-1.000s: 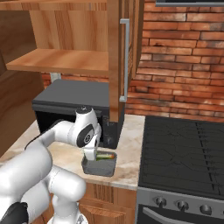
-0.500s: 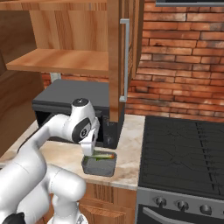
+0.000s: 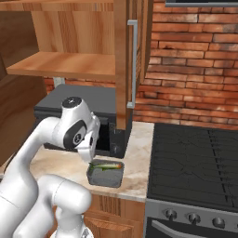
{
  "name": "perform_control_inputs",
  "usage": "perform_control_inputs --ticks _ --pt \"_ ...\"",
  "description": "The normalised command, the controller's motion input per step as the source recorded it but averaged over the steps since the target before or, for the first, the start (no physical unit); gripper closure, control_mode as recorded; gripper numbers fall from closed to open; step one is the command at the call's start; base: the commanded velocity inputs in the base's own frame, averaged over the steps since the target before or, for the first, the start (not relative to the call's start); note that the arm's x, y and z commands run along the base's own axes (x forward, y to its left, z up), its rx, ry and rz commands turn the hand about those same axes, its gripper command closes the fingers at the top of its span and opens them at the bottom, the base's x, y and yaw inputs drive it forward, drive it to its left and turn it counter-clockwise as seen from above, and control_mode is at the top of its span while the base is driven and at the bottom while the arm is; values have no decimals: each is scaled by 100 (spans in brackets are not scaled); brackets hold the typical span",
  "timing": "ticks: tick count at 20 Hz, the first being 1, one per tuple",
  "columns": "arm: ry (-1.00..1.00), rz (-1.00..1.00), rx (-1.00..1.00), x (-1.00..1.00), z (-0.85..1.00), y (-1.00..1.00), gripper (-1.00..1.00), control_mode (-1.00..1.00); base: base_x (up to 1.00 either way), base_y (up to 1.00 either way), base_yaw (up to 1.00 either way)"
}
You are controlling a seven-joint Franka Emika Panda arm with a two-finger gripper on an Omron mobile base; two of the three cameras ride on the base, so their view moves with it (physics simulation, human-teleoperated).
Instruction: Retrieve the tupperware from the cabinet, then place the raw meat into the tupperware to avoid contamination.
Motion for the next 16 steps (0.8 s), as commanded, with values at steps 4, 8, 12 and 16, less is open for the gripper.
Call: perform_control_inputs --ticks 4,8,12,16 --pt "-18 3 -7 -39 55 20 -100 -100 0 0 0" --pt "-23 3 -9 -45 53 21 -100 -100 0 0 0" --pt "-26 3 -9 -50 52 21 -100 -100 0 0 0" --pt "-27 3 -10 -48 50 26 -100 -100 0 0 0"
